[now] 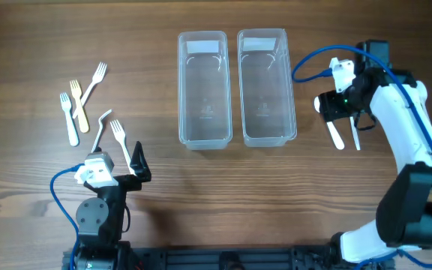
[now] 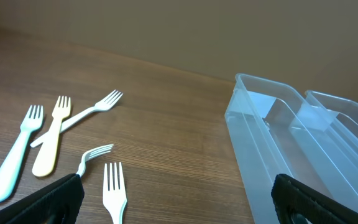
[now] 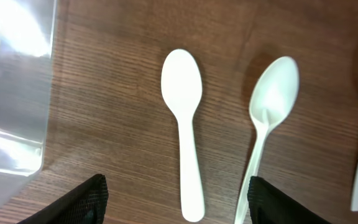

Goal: Pack container
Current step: 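Move the right gripper over the leftmost white spoon, then lower and close the right gripper on the white spoon handle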

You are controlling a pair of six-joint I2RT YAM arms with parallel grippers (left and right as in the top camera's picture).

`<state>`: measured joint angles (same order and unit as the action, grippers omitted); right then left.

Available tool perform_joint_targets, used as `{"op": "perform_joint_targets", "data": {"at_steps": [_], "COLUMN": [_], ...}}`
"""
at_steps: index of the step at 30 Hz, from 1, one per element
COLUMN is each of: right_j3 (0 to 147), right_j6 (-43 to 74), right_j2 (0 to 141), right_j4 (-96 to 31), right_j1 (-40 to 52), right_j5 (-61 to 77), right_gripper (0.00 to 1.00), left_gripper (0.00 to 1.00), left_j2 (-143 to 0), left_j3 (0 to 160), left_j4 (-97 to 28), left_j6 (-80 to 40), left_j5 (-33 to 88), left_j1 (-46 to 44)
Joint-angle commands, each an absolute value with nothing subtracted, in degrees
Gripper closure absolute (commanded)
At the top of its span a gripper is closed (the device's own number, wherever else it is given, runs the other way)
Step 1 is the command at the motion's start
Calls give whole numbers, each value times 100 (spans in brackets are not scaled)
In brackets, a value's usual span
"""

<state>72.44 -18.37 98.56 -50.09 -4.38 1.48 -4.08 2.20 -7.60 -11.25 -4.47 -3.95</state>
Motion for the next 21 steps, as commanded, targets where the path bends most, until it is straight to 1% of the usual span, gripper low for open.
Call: {"op": "perform_joint_targets", "data": {"at_steps": [1, 11, 14, 21], "right_j3": [7365, 7354, 7354, 7354], "right_j6": [-1955, -2412, -2451, -2421], "right_j2": [10086, 10447, 10549, 10892], "right_j4": [-4947, -4797, -4768, -4707], "right_j1": [-438, -438, -438, -443], "right_j5": [263, 259, 259, 207], "right_gripper": [28, 28, 30, 30], "left_gripper": [0, 0, 0, 0], "left_j2": [-399, -399, -399, -399], "left_j3": [213, 213, 213, 213], "left_j4": [-777, -777, -777, -777], "left_j6": [-1074, -1074, -1076, -1074], "left_j5": [-480, -480, -480, -480], "left_j1": [-362, -362, -362, -362]}}
